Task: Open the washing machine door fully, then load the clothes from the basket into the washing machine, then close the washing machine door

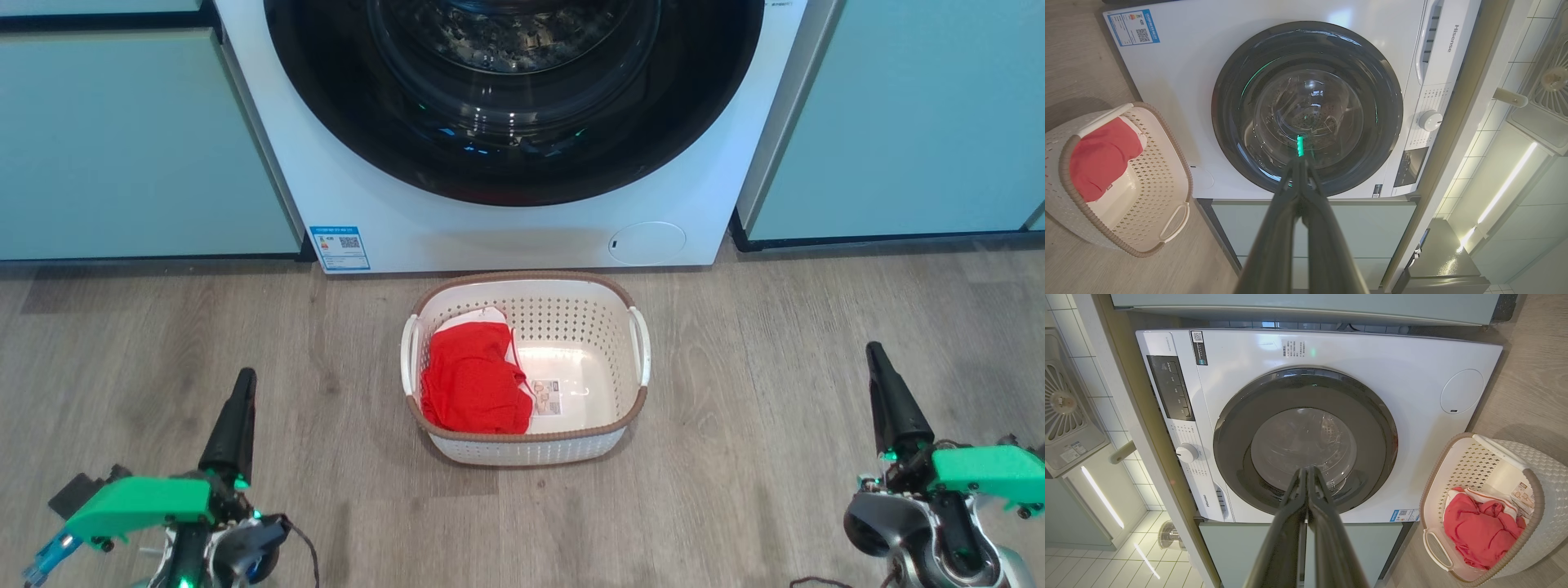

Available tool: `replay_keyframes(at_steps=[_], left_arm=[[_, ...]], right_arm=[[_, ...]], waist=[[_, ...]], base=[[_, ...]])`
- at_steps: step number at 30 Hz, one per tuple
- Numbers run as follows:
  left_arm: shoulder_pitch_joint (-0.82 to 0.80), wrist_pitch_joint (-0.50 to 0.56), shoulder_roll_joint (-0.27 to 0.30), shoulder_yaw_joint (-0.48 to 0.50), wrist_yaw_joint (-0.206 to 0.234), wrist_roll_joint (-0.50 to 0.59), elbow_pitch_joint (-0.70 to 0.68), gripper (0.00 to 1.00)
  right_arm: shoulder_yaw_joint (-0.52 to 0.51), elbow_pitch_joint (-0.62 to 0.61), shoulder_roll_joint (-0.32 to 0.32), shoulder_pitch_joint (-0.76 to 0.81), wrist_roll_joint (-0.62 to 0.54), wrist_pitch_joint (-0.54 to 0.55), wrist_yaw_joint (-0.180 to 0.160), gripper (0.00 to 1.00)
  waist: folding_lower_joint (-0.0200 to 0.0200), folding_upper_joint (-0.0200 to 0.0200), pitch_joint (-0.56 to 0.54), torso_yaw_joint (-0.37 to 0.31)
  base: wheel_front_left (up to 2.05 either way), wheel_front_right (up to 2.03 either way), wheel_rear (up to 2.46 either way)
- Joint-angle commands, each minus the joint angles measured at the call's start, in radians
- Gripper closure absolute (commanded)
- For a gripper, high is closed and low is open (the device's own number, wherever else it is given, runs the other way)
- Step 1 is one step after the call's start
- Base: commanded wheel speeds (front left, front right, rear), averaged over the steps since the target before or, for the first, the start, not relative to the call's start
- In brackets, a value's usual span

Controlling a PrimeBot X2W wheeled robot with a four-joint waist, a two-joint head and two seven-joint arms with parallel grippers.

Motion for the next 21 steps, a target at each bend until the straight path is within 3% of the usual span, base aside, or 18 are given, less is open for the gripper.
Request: replay_keyframes(at_steps=[1, 6, 7, 11, 21], left_arm=[[-0.050, 0.007, 0.009, 0.032, -0.002, 0.006, -0.030, 1.00], [-0.050, 0.007, 0.009, 0.032, -0.002, 0.006, -0.030, 1.00], [0.000, 0.000, 0.000, 0.000, 0.000, 0.000, 0.000, 0.00], [0.024, -0.004, -0.005, -0.004, 0.000, 0.001, 0.046, 0.00], [0.024, -0.036, -0.004, 0.000, 0.000, 0.025, 0.037, 0.00]], right_arm=[[0.019, -0.032, -0.003, -0.051, -0.010, 0.006, 0.000, 1.00], [0.019, -0.032, -0.003, -0.051, -0.010, 0.006, 0.000, 1.00], [0.000, 0.000, 0.000, 0.000, 0.000, 0.000, 0.000, 0.00], [0.005, 0.045, 0.004, 0.024, -0.001, -0.003, 0.000, 0.00], [-0.005, 0.020, 0.004, 0.029, -0.026, -0.035, 0.000, 0.00]], waist=[[0.0000, 0.0000, 0.000, 0.000], [0.0000, 0.0000, 0.000, 0.000], [0.0000, 0.0000, 0.000, 0.000], [0.0000, 0.0000, 0.000, 0.000], [0.0000, 0.0000, -0.013, -0.003]], base=[[0.00, 0.00, 0.00], [0.00, 0.00, 0.00], [0.00, 0.00, 0.00], [0.00, 0.00, 0.00], [0.00, 0.00, 0.00]])
